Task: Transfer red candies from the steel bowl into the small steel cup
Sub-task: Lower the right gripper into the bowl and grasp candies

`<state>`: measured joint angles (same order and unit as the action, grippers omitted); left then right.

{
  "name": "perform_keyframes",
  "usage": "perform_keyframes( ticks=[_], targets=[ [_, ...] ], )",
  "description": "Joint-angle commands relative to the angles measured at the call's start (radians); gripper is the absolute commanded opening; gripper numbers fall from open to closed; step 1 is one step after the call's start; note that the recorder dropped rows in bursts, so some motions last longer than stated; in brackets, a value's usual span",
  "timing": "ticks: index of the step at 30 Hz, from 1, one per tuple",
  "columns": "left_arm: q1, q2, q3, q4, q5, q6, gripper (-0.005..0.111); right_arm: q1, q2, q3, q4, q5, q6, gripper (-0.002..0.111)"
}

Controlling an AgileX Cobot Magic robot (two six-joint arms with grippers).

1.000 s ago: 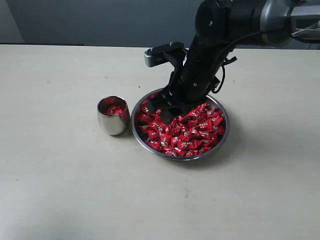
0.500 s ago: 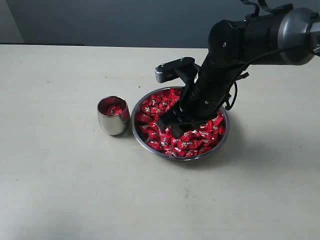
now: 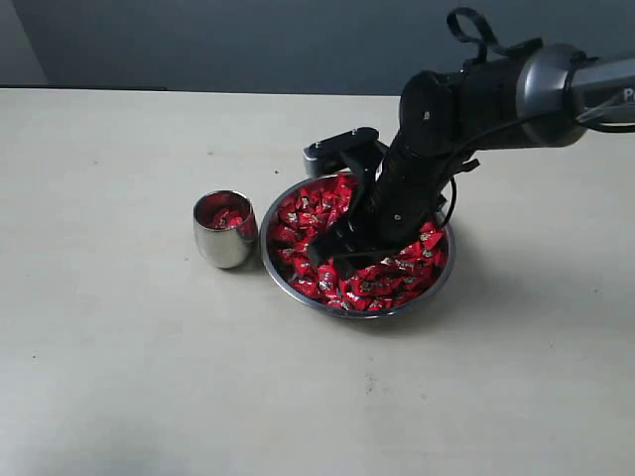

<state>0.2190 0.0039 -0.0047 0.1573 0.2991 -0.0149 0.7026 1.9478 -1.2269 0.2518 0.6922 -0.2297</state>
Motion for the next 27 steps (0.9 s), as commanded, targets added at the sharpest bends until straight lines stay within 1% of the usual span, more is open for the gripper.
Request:
perform_keyframes(
  ticks=[1, 6, 8, 9, 10, 11, 15, 24, 27],
  targets=[
    [-0.001, -0.004, 0.005, 0.002, -0.008, -0.004, 0.000, -0.004, 0.022, 0.005, -0.053, 0.016, 0.004, 0.046],
    [-0.001, -0.004, 0.005, 0.002, -0.008, -0.004, 0.000, -0.004, 0.041, 0.005, -0.086, 0.044, 0.004, 0.046],
    [-0.001, -0.004, 0.005, 0.002, -0.008, -0.004, 0.000, -0.004, 0.050, 0.005, -0.093, 0.062, 0.004, 0.043],
    [-0.001, -0.004, 0.005, 0.002, -0.008, -0.004, 0.000, -0.004, 0.052, 0.005, -0.100, 0.068, 0.004, 0.030],
    [-0.001, -0.004, 0.005, 0.002, -0.008, -0.004, 0.000, -0.004, 0.052, 0.005, -0.105, 0.068, 0.004, 0.020],
    [-0.001, -0.004, 0.005, 0.002, -0.008, -0.004, 0.000, -0.004, 0.052, 0.005, -0.115, 0.074, 0.004, 0.000],
    [-0.001, -0.004, 0.005, 0.002, -0.008, -0.004, 0.000, -0.004, 0.032, 0.005, -0.121, 0.103, 0.007, 0.000],
    [-0.001, -0.004, 0.005, 0.002, -0.008, -0.004, 0.000, -0.004, -0.123, 0.005, -0.134, 0.112, 0.007, 0.000],
    [-0.001, -0.004, 0.005, 0.002, -0.008, -0.004, 0.000, -0.004, -0.115, 0.005, -0.135, 0.113, 0.005, 0.001]
  ],
)
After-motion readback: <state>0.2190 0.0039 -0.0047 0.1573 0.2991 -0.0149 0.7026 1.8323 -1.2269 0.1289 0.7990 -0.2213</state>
